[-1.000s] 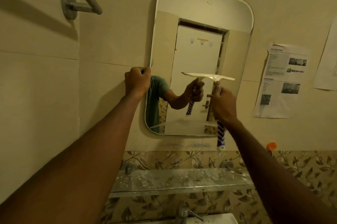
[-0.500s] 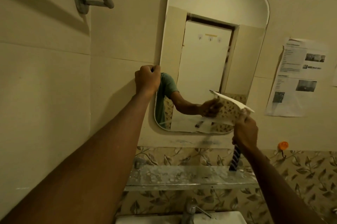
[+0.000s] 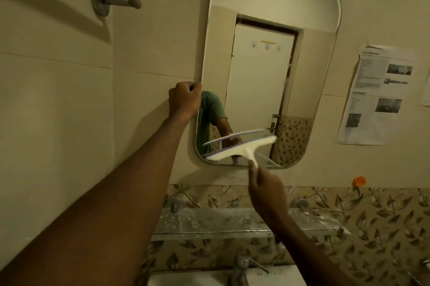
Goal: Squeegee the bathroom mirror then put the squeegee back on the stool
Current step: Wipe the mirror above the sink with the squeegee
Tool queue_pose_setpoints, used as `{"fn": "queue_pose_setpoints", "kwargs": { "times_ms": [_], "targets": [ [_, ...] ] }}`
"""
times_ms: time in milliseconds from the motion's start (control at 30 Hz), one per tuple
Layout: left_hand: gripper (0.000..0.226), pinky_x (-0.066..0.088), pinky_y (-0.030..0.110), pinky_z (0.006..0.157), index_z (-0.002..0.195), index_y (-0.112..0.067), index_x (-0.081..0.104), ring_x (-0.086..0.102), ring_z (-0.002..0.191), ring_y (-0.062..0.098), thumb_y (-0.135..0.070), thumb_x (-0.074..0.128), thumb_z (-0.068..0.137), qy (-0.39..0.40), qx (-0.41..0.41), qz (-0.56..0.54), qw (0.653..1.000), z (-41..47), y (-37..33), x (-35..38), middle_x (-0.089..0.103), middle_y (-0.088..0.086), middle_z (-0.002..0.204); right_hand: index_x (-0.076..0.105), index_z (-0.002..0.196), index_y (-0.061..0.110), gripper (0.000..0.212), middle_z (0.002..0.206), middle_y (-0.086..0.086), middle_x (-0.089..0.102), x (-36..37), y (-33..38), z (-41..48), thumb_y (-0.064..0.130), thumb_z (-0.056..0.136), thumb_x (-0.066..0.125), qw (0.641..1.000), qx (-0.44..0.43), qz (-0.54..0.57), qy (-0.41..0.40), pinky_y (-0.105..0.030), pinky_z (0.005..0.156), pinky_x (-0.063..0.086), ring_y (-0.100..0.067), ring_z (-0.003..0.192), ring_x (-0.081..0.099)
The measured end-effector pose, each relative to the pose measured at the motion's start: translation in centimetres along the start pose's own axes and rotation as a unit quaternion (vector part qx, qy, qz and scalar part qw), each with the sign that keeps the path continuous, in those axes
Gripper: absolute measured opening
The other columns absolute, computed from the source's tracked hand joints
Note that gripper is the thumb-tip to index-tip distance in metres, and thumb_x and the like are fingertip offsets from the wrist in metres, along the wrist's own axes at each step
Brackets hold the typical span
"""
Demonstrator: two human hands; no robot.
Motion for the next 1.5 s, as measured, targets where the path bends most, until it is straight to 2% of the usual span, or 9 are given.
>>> {"fn": "queue_pose_setpoints", "kwargs": {
  "times_ms": [133,300,467,600,867,1067,1300,1367,1500],
  "targets": [
    [0.046,0.057,0.048,0.071,0.074,0.004,0.065,0.066,0.075,0.035,-0.032,0.045,0.094,0.011,-0.019,-0.002,1.000,0.0,-0.2,-0.2,0.068,0.024,0.077,0.053,0.095,0.024,0.035,0.059,0.007,0.050,1.8,2.4,1.5,0.048,0.101,0.029,0.951,-0.160,-0.230,0.131,-0.017,0.040,0.036,-0.006,0.042,0.045],
    [0.045,0.055,0.048,0.072,0.079,0.005,0.066,0.067,0.078,0.036,-0.031,0.044,0.096,0.012,-0.019,-0.004,1.000,-0.4,-0.3,-0.2,0.068,0.024,0.081,0.051,0.096,0.020,0.040,0.056,0.008,0.037,3.6,3.5,3.5,0.049,0.102,0.024,0.914,-0.252,-0.267,0.171,-0.020,0.042,0.031,-0.007,0.042,0.037],
    [0.042,0.056,0.043,0.071,0.078,0.001,0.065,0.066,0.076,0.032,-0.031,0.045,0.096,0.005,-0.024,-0.012,1.000,-0.5,-0.5,-0.1,0.066,0.018,0.077,0.052,0.093,0.019,0.043,0.060,0.007,0.045,3.3,1.5,4.4,0.050,0.101,0.025,0.910,-0.255,-0.275,0.178,-0.028,0.048,0.048,-0.014,0.049,0.053],
    [0.042,0.055,0.043,0.070,0.079,0.000,0.065,0.062,0.072,0.027,-0.032,0.046,0.096,0.005,-0.038,-0.020,0.999,-0.6,-0.3,0.1,0.064,0.015,0.075,0.053,0.098,0.021,0.038,0.062,0.009,0.044,0.6,-3.3,4.1,0.049,0.101,0.028,0.912,-0.198,-0.296,0.205,-0.015,0.045,0.030,-0.002,0.047,0.042],
    [0.043,0.032,0.027,0.053,0.055,-0.016,0.045,0.043,0.052,0.013,-0.024,0.042,0.097,-0.011,-0.043,0.020,0.999,-2.5,1.0,0.8,0.046,0.001,0.055,0.053,0.097,0.022,0.040,0.059,0.009,0.040,0.6,-2.2,4.0,0.051,0.101,0.025,0.910,-0.221,-0.296,0.188,-0.016,0.044,0.030,-0.004,0.044,0.039],
    [0.037,0.033,0.022,0.048,0.063,-0.013,0.053,0.044,0.051,0.011,-0.022,0.043,0.098,-0.033,-0.052,-0.003,0.998,-3.8,1.7,1.3,0.048,0.000,0.056,0.056,0.096,0.019,0.059,0.069,0.004,0.055,1.0,-1.3,5.6,0.057,0.092,0.011,0.901,-0.270,-0.284,0.187,-0.029,0.053,0.053,-0.012,0.052,0.053],
    [0.030,0.056,0.037,0.066,0.077,-0.012,0.062,0.065,0.067,0.023,-0.027,0.046,0.096,-0.040,-0.068,-0.002,0.997,-3.9,1.8,1.6,0.065,0.007,0.072,0.057,0.101,0.024,0.041,0.062,0.010,0.043,-3.0,-8.2,4.9,0.051,0.101,0.026,0.903,-0.191,-0.325,0.207,-0.014,0.044,0.024,-0.003,0.047,0.040],
    [0.027,0.058,0.040,0.074,0.080,-0.014,0.064,0.065,0.071,0.021,-0.028,0.048,0.096,-0.048,-0.075,0.004,0.996,-4.0,1.5,1.6,0.066,0.004,0.075,0.056,0.099,0.025,0.040,0.066,0.009,0.047,-2.1,-6.6,5.0,0.050,0.101,0.025,0.917,-0.200,-0.270,0.214,-0.013,0.047,0.035,-0.003,0.052,0.046],
    [0.027,0.053,0.029,0.069,0.091,-0.011,0.069,0.054,0.063,0.006,-0.032,0.053,0.094,-0.088,-0.070,0.030,0.993,-4.5,0.8,2.0,0.061,-0.003,0.073,0.056,0.090,0.022,0.046,0.074,0.001,0.060,0.5,-2.2,5.9,0.052,0.099,0.023,0.915,-0.267,-0.257,0.158,-0.037,0.058,0.056,-0.017,0.059,0.058]
  ]
}}
Point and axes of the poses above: each hand's wrist, its own z-axis towards the middle knuckle, its own x-axis out of the palm, y = z × x, the point moved 2 cm from there along z, towards the middle knuckle
